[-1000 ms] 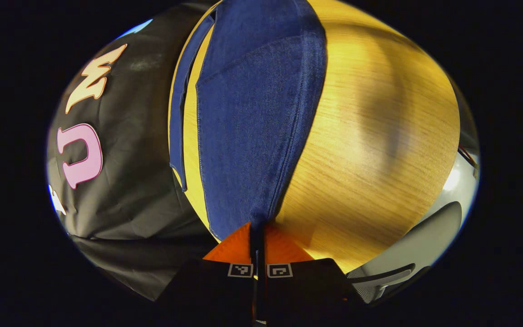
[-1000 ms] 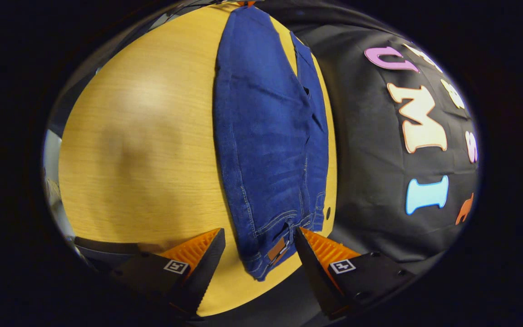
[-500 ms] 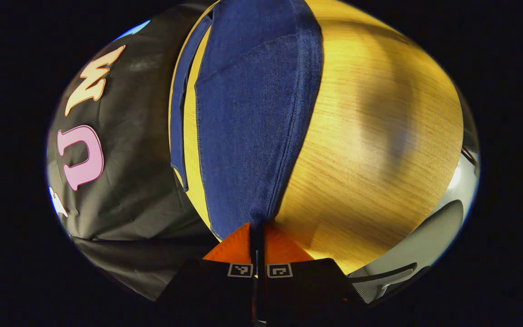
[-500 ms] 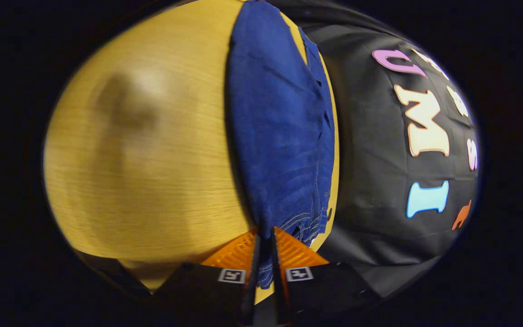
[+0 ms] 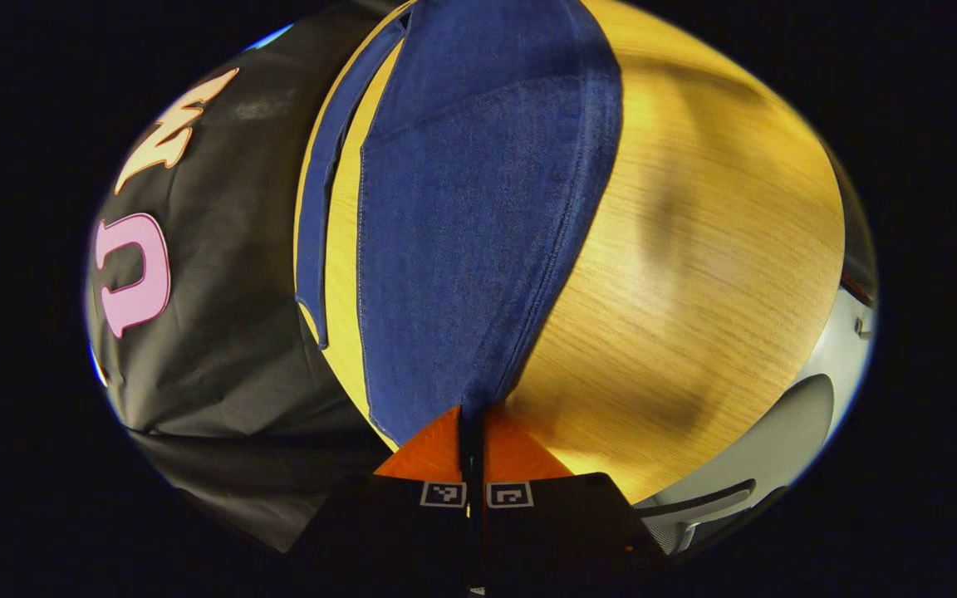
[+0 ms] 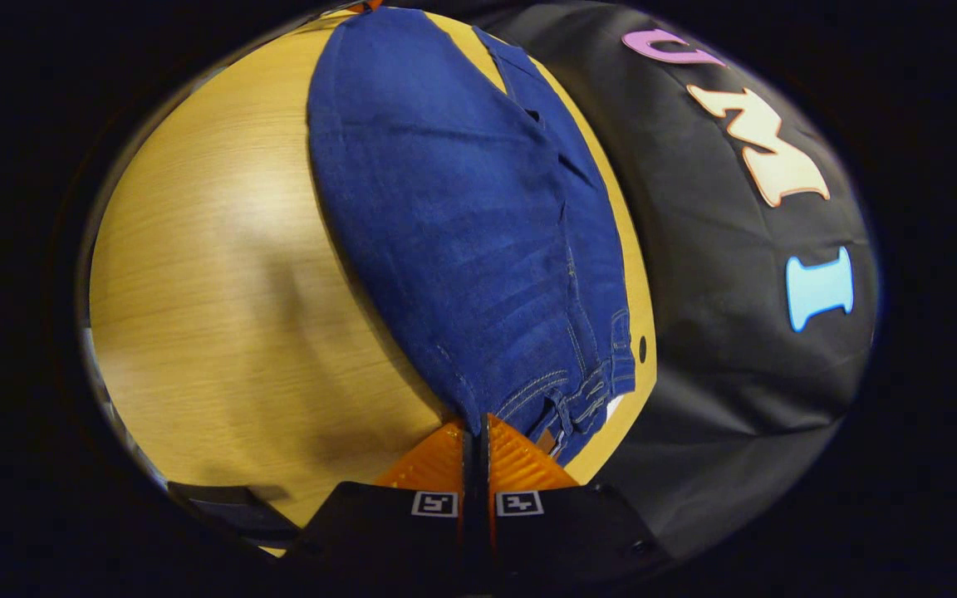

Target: Grasp the waist and the cuffs of the jeans and fold them to make the two legs overlap; first hold the waist and fold one-third of the jeans toward the cuffs, then hold the cuffs and fold the remaining one-third in the same direction to finish folding.

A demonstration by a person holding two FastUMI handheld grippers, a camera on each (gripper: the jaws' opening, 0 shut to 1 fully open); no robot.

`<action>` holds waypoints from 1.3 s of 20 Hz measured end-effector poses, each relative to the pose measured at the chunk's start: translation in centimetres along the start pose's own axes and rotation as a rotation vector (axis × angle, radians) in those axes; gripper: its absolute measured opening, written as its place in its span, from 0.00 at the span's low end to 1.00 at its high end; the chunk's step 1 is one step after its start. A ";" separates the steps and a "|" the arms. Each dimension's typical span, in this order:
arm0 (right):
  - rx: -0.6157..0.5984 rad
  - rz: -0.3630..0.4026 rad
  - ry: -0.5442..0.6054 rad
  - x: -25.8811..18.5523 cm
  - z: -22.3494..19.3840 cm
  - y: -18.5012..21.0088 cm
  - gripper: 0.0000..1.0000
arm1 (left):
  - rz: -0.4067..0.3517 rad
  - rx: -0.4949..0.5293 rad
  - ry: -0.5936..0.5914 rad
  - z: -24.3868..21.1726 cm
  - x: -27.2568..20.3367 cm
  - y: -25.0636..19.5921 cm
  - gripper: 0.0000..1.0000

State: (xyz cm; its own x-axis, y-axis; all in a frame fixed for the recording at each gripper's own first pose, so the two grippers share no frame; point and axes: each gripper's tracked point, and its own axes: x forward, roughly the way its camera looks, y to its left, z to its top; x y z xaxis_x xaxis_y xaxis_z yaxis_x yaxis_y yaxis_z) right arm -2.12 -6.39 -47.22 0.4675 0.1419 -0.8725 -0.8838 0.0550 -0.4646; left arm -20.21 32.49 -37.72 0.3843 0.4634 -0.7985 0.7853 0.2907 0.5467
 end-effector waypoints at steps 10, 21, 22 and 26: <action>0.075 0.008 -0.040 -2.8 1.6 -3.8 0.02 | 0.035 0.025 0.014 0.7 -2.3 5.8 0.00; 0.173 0.005 -0.023 -4.1 3.2 -10.7 0.04 | 0.014 0.071 -0.029 1.6 -2.3 15.6 0.00; 0.183 0.002 -0.013 -4.0 3.2 -11.5 0.02 | 0.015 0.074 -0.037 1.7 -2.0 16.6 0.00; 0.206 -0.023 0.007 -3.2 4.0 -14.8 0.03 | -0.008 0.111 -0.060 2.5 -0.2 20.0 0.00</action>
